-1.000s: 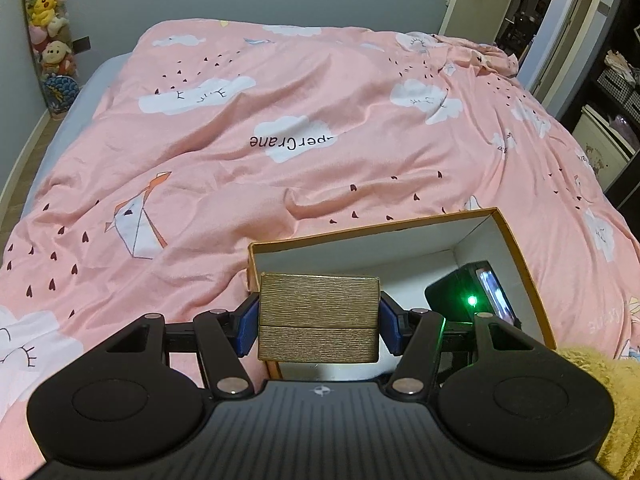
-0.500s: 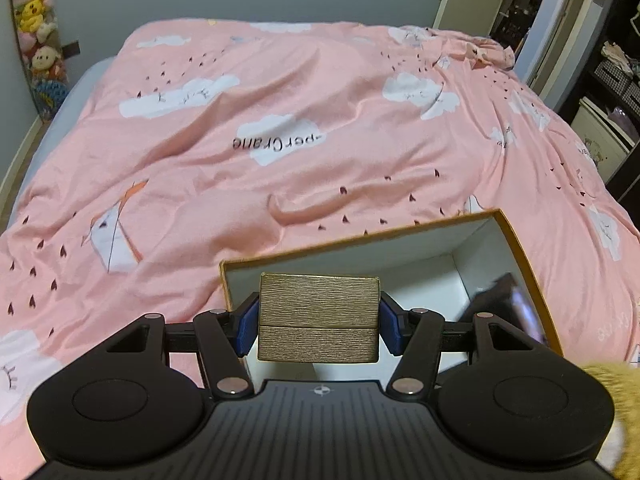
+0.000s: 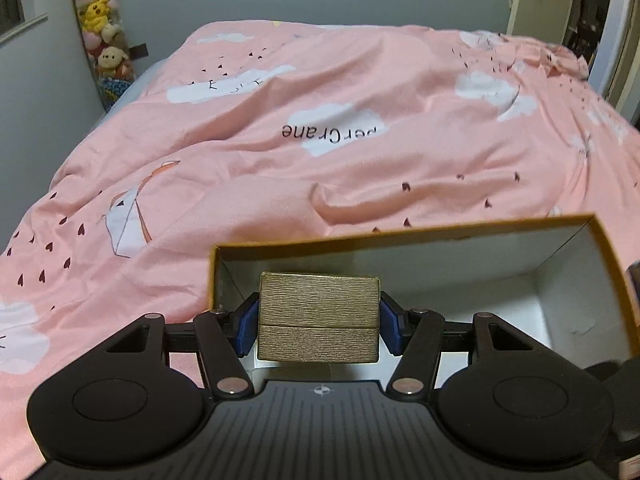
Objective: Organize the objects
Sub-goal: 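Lower the gold box into the orange box beside the white box and open the left gripper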
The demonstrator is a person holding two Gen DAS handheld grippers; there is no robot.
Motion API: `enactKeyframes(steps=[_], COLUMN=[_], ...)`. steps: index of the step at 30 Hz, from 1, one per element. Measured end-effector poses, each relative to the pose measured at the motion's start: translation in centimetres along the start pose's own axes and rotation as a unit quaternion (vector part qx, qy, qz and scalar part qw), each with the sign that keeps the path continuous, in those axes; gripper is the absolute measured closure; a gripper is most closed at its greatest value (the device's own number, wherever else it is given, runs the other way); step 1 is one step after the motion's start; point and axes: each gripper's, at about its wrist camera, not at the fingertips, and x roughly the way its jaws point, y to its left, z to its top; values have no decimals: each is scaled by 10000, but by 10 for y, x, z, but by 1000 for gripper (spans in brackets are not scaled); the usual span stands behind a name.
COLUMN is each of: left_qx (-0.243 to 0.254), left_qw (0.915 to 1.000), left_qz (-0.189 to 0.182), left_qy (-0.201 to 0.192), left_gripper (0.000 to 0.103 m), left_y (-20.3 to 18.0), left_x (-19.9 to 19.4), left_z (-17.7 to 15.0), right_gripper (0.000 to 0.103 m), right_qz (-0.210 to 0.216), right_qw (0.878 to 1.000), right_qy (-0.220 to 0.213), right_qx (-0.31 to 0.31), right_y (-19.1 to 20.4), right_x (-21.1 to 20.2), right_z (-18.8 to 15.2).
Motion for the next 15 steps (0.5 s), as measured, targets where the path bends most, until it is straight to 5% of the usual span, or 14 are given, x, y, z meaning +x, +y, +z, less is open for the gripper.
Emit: enactKeyframes(steps=[8, 15], left_qx=[534, 703], left_qw=[9962, 9950], left_qz=[676, 700], left_qy=[-119, -105], left_gripper=[36, 32], left_y=[-18, -20], left_x=[16, 19], left_z=[-3, -5], right_gripper=[63, 63], right_qz=[-38, -49], right_qw=[10000, 10000], right_qy=[0, -32], right_qx=[-1, 30], right_y=[9, 5], right_x=[3, -1], right_z=[-12, -13])
